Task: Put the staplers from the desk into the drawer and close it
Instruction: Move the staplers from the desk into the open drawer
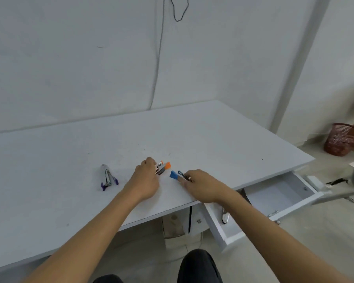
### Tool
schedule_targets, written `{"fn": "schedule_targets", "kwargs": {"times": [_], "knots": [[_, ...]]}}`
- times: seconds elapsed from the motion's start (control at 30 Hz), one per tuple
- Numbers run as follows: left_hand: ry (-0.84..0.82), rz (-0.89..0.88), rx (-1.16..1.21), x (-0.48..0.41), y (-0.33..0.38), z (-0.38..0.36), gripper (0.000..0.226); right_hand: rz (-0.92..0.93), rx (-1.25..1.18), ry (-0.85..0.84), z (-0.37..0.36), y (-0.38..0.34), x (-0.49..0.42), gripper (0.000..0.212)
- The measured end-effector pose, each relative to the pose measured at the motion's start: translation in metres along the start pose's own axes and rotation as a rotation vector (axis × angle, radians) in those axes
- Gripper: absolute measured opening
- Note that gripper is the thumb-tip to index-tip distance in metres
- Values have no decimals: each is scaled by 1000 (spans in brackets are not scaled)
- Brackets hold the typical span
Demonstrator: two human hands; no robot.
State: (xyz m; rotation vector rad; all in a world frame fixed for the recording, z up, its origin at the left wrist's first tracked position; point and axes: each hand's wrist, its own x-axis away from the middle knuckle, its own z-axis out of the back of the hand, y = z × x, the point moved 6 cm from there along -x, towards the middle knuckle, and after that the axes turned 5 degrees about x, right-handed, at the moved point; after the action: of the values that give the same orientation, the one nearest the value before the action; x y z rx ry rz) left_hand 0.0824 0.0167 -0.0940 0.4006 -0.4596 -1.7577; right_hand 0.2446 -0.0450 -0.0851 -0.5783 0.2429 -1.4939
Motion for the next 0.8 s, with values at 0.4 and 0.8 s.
{"fn": "schedule_targets", "kwargs": {"times": [0.4, 0.8], "knots": [[-650, 206, 994, 44, 140, -82, 12, -240, -694, -67, 76, 174, 105, 21], [-763, 53, 534, 59, 184, -162, 12, -409, 417, 172, 53, 256, 57, 29]]}}
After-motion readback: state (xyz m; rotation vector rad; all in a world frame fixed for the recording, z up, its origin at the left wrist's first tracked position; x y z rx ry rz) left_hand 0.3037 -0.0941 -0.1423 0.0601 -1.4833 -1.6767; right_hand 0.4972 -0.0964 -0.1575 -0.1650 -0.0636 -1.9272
